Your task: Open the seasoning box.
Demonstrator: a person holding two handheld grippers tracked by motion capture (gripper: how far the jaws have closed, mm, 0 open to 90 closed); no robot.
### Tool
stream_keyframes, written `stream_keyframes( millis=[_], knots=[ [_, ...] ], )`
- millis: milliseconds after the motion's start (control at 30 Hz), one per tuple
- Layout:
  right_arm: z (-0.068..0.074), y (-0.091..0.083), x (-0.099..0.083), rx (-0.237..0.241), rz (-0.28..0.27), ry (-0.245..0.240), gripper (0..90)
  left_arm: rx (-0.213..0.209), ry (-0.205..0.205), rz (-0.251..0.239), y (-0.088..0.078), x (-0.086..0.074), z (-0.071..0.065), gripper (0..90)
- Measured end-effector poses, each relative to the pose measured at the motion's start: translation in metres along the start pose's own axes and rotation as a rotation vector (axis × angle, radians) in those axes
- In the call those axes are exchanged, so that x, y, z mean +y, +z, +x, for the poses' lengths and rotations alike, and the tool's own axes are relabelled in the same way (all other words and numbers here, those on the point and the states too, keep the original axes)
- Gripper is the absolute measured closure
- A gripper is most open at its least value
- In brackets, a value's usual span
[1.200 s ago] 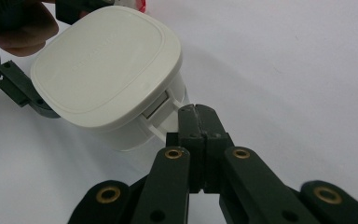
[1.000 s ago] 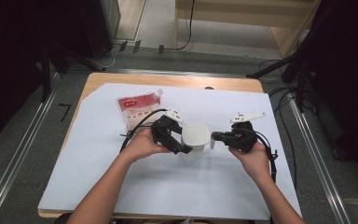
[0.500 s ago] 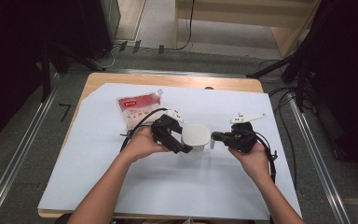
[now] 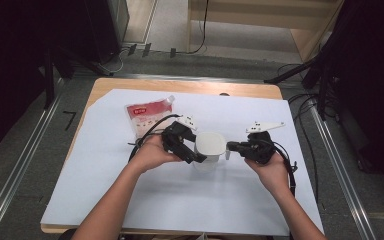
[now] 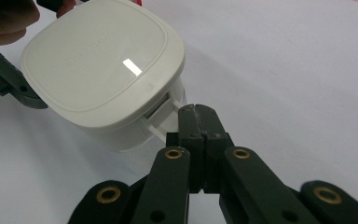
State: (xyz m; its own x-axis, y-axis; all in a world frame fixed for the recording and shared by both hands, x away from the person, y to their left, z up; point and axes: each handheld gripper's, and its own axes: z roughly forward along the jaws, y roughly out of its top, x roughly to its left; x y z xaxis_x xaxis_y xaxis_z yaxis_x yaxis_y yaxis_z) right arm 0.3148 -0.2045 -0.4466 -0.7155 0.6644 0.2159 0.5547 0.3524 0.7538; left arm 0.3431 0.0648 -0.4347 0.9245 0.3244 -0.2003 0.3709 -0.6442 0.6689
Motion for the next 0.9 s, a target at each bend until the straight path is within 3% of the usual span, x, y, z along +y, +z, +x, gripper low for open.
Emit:
stream_keyframes(
  millis=[667, 900],
  knots=[
    [0.0004, -0.0002, 0.0000, 0.000, 0.002, -0.007, 90.0, 0.040, 0.027, 0.046, -0.0044, 0.0073, -0.0053, 18.6],
    [0.0009, -0.0003, 0.0000, -0.002, 0.002, -0.007, 90.0, 0.044, 0.030, 0.033, -0.0058, 0.0084, -0.0070, 18.6]
  ],
)
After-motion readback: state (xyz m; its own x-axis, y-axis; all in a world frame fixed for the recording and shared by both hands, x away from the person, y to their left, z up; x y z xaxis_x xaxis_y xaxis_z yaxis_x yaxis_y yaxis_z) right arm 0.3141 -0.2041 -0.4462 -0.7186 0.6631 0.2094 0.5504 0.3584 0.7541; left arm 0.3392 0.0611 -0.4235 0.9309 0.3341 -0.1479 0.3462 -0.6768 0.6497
